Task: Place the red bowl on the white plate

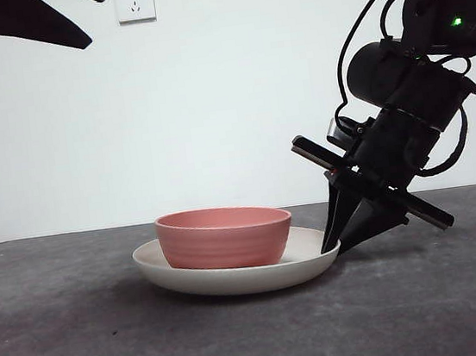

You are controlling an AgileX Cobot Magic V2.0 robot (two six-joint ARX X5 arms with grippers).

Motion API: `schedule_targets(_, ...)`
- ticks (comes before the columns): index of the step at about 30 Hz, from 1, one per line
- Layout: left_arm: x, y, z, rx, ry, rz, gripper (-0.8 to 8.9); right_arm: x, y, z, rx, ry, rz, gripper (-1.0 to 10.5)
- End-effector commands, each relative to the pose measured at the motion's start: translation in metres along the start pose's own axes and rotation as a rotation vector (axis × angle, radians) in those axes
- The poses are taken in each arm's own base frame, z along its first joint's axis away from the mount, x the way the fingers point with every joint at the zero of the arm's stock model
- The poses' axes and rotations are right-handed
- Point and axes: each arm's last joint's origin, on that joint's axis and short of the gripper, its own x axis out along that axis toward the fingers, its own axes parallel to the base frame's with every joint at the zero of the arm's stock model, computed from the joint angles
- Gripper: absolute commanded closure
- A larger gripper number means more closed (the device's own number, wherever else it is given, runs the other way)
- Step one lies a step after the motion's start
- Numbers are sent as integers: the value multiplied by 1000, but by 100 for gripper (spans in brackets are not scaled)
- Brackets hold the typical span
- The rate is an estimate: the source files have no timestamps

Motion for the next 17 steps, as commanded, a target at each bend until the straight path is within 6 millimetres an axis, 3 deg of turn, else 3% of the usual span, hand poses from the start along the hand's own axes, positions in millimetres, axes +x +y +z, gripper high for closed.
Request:
schedule_targets(1,-1,-2,3,16,-11,-12,628,6,1,0,-21,20,-8,744)
schedule_targets(9,-1,-2,3,16,-10,-12,628,-13,14,1,-66,-26,5,721)
schedule_targets(17,-1,-2,3,16,-11,-12,628,-76,42,-6,-197,-175,-69,721)
